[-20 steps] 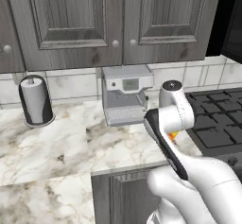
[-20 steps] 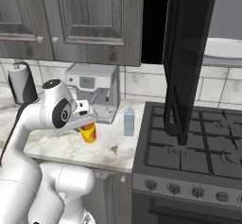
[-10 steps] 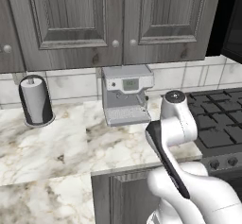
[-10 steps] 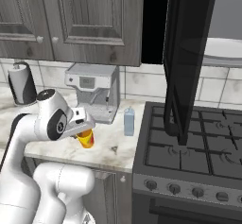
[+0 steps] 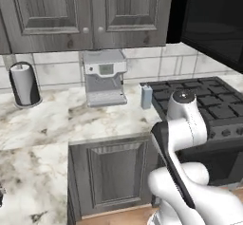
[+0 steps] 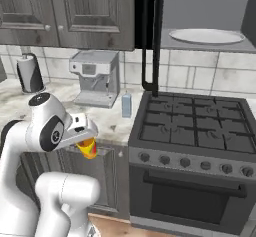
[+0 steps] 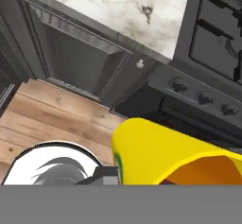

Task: Place the microwavable item in the microwave. Then, close the microwave door and press the start button.

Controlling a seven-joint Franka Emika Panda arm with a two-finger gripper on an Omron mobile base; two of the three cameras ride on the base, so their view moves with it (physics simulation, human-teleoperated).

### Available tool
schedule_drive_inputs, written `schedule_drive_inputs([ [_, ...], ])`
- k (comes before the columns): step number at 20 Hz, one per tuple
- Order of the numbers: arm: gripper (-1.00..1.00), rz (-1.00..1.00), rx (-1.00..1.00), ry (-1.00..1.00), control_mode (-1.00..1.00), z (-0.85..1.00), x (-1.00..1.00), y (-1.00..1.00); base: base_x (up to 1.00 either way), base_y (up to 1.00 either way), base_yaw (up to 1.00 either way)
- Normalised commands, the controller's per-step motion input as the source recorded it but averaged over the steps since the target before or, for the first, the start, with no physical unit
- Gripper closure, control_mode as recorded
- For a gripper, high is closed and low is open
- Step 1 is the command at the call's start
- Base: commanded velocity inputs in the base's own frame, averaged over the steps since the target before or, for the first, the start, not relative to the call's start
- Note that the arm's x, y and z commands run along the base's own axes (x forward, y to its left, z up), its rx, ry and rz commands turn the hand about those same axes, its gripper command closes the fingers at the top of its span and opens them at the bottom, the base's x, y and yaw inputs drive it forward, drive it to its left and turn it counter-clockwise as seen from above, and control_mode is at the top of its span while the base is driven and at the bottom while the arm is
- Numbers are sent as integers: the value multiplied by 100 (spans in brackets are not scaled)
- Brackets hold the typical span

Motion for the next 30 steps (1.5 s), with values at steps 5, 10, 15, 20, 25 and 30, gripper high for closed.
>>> schedule_drive_inputs([
  [5, 100, 0, 0, 0, 100, 0, 0, 0, -43, -100, 2],
  [10, 100, 0, 0, 0, 100, 0, 0, 0, 22, -100, 16],
  [15, 100, 0, 0, 0, 100, 0, 0, 0, 82, -93, 18],
  [20, 100, 0, 0, 0, 100, 0, 0, 0, 88, -23, 1],
  [25, 100, 0, 0, 0, 100, 0, 0, 0, 67, 11, -9],
  [30, 100, 0, 0, 0, 100, 0, 0, 0, 35, 0, -6],
])
